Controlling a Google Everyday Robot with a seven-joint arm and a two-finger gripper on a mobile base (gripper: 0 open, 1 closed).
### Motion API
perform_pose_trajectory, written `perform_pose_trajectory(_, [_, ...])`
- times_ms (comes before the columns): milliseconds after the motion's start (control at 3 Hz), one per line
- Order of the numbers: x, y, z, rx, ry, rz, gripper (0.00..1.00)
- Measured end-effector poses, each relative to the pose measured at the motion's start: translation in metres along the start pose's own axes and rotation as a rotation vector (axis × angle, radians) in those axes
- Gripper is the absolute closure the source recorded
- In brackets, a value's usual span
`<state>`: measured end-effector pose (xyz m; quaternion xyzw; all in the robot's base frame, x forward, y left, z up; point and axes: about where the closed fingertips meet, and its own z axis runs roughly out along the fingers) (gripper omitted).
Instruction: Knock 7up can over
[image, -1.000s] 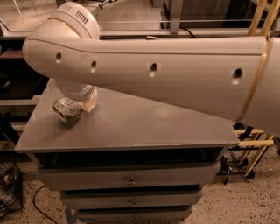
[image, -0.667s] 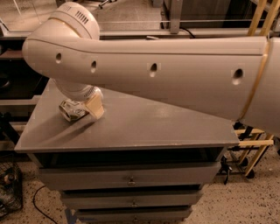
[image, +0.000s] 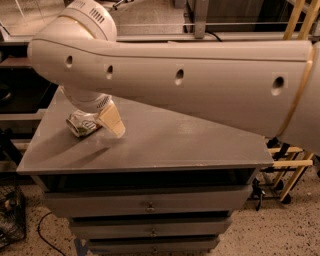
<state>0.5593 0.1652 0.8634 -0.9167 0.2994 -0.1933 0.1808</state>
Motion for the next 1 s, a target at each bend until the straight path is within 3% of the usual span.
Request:
perform_pose_trajectory(667, [0.06,0.017,-0.026,0.028,-0.046,0.163,0.0])
perform_pose_trajectory(1000, [0.089,0.053,-0.016,0.014,-0.11,0.327,0.0])
